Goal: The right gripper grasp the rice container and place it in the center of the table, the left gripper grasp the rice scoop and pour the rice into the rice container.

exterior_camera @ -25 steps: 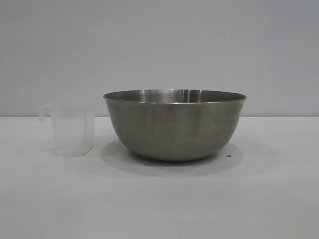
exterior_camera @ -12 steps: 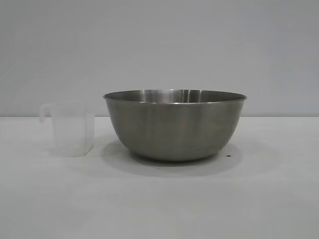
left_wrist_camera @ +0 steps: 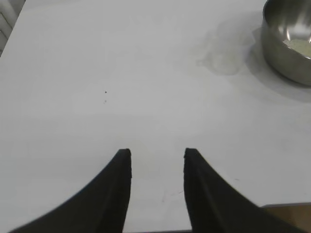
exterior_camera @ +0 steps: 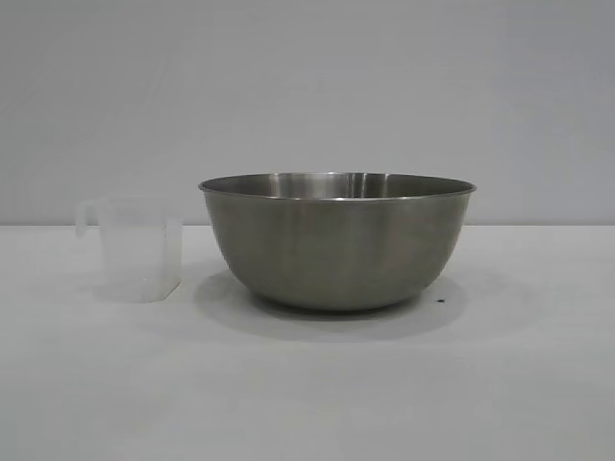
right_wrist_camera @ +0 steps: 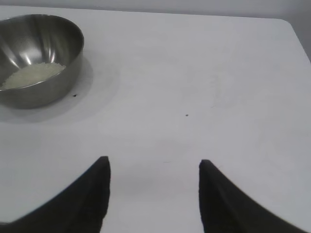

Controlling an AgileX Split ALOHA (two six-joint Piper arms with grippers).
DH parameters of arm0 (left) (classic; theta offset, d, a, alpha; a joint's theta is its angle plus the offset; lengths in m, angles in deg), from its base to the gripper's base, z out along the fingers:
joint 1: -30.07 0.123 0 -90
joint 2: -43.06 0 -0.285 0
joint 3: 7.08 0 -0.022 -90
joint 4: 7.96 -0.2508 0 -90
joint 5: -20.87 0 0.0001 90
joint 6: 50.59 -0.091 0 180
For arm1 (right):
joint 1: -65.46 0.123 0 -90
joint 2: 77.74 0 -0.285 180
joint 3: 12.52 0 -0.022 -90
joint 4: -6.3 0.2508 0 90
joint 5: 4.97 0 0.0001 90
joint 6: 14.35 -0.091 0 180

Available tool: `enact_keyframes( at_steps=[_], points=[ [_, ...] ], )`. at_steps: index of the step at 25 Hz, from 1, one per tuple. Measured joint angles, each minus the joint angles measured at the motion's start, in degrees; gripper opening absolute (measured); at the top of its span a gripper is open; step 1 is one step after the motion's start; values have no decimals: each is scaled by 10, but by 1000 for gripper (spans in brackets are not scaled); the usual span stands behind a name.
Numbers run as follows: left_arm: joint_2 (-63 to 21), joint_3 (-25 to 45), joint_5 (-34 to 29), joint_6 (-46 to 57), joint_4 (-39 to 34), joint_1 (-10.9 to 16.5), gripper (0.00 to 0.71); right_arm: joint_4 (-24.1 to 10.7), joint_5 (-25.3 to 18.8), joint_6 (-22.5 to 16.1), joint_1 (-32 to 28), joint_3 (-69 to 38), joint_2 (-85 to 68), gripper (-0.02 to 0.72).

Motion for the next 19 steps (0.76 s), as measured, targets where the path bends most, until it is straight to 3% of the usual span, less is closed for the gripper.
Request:
enact_keyframes(
  at_steps=[7,8,19],
  points=[
    [0,0,0,2,-1,0,218,0,0,0,0,0,0,379],
    [0,0,0,3,-1,0,218,0,0,0,0,0,0,339],
    [0,0,0,3,-1,0,218,0,0,0,0,0,0,353]
  ],
)
